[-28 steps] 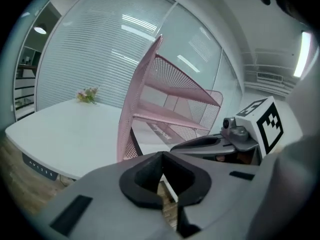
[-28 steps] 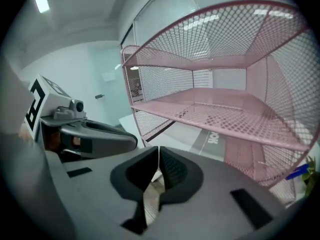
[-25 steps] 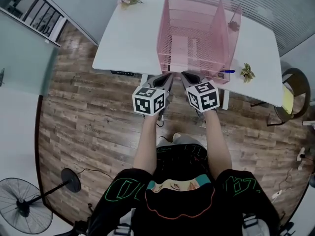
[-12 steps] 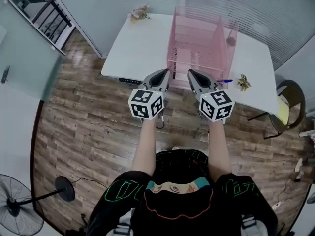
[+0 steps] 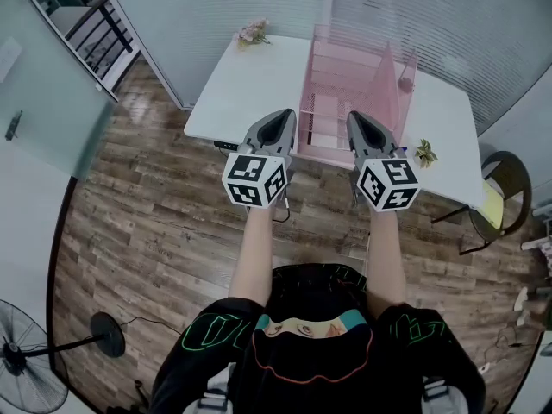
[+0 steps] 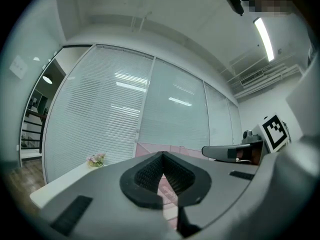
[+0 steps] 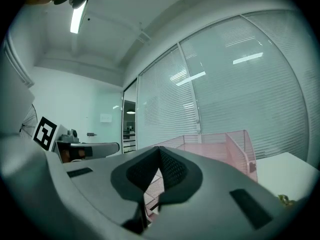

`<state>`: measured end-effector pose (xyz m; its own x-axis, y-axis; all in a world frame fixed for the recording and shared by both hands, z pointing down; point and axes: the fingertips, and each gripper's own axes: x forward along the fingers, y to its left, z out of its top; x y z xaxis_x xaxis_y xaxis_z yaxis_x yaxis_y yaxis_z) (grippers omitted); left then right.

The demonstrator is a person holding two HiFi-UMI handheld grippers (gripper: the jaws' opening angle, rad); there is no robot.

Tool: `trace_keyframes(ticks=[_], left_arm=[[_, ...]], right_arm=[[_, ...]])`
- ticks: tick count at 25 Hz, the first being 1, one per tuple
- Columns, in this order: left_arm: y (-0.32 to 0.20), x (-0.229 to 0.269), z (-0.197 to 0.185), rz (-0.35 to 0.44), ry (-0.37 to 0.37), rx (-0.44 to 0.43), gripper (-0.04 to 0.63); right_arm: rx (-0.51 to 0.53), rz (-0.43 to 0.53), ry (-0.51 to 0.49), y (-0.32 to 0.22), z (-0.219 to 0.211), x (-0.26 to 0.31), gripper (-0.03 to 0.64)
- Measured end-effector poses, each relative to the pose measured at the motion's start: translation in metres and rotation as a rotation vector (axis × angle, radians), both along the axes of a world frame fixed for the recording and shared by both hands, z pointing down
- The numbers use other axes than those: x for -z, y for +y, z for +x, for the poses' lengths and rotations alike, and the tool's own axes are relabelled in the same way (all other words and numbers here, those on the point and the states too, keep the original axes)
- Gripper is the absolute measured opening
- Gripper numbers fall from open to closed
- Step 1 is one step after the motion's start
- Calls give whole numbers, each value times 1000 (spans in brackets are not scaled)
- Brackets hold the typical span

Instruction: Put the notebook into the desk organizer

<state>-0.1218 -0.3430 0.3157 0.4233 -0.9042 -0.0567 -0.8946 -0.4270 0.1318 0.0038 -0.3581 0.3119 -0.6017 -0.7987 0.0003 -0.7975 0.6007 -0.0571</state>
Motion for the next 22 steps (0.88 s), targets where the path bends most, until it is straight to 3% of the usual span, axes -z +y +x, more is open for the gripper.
trace_keyframes(ticks=[22], left_arm=[[-1,-8,8,14,16,-10,-3]], right_arm=[[-38,66,55,4,11,0,3]])
